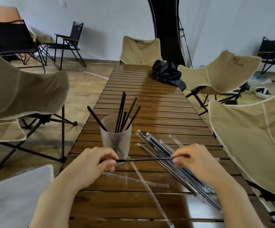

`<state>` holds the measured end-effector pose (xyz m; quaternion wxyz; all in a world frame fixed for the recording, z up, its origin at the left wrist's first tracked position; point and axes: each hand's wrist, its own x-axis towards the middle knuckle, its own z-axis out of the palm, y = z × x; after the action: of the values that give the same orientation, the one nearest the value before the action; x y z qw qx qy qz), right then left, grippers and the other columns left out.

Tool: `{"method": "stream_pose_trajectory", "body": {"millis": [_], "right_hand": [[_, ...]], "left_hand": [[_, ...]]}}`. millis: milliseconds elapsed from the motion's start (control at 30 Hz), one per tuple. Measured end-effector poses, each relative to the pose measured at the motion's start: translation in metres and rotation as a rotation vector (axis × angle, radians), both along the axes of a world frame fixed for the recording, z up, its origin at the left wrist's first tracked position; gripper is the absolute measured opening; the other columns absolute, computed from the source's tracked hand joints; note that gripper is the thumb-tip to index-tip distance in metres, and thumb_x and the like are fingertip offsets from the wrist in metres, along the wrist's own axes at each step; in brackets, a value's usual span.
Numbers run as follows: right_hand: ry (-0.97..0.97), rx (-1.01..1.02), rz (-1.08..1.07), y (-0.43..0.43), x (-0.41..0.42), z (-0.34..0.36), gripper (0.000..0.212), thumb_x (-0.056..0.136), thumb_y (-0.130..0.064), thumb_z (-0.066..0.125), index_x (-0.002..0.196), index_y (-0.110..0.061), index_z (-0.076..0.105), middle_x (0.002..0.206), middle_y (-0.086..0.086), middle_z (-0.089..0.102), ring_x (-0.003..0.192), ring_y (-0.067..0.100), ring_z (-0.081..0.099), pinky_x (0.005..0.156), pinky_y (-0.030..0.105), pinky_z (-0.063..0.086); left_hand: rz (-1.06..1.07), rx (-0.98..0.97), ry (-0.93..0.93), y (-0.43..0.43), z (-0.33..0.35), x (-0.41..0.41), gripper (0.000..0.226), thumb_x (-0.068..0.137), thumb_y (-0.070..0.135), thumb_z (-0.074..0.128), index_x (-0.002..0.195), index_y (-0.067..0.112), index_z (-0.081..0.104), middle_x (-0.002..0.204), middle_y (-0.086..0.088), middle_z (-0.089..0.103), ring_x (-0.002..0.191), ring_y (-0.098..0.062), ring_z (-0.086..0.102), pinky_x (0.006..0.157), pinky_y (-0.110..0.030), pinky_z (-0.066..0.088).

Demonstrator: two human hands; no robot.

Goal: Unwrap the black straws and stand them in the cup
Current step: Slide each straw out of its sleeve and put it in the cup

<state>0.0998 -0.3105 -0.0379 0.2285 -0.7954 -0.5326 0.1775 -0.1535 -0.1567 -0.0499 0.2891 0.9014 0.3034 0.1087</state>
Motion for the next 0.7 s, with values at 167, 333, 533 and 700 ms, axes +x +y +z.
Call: {"method": "stream_pose_trajectory", "body": {"millis": [167, 333, 533, 700], "right_hand": [[0.011, -0.009, 0.007, 0.000, 0.002, -0.008, 0.024, 0.089, -0.012, 0.061, 0.078, -0.032, 0.069, 0.063, -0.010, 0.070, 0.058, -0.003, 0.064, 0.065, 0.006, 0.048], [0.016, 0.057, -0.123, -0.009, 0.012, -0.007, 0.024, 0.087, -0.010, 0.065, 0.074, -0.029, 0.070, 0.059, -0.012, 0.069, 0.048, -0.001, 0.061, 0.055, 0.007, 0.047], [-0.031, 0.076, -0.330, -0.016, 0.023, -0.012, 0.025, 0.088, -0.011, 0.064, 0.066, -0.021, 0.069, 0.059, -0.007, 0.068, 0.054, 0.011, 0.062, 0.054, 0.020, 0.045], [0.028, 0.062, -0.486, -0.022, 0.031, -0.016, 0.023, 0.089, -0.011, 0.064, 0.067, -0.017, 0.068, 0.059, -0.004, 0.068, 0.060, 0.017, 0.065, 0.068, 0.036, 0.057]], "left_hand": [[-0.065, -0.022, 0.086, -0.005, -0.003, 0.013, 0.016, 0.096, 0.035, 0.050, 0.088, 0.040, 0.063, 0.073, 0.020, 0.066, 0.074, 0.008, 0.062, 0.076, -0.018, 0.051], [-0.027, -0.055, 0.083, -0.002, -0.004, 0.010, 0.023, 0.097, 0.032, 0.048, 0.082, 0.038, 0.064, 0.072, 0.021, 0.066, 0.070, 0.004, 0.064, 0.072, -0.014, 0.047], [0.033, -0.045, 0.073, 0.002, -0.002, 0.001, 0.023, 0.096, 0.032, 0.049, 0.080, 0.038, 0.065, 0.076, 0.028, 0.065, 0.078, 0.009, 0.061, 0.077, -0.018, 0.049], [0.084, 0.005, 0.042, 0.004, 0.000, -0.002, 0.024, 0.096, 0.033, 0.049, 0.080, 0.039, 0.065, 0.075, 0.028, 0.067, 0.082, 0.010, 0.060, 0.081, -0.020, 0.046]]}}
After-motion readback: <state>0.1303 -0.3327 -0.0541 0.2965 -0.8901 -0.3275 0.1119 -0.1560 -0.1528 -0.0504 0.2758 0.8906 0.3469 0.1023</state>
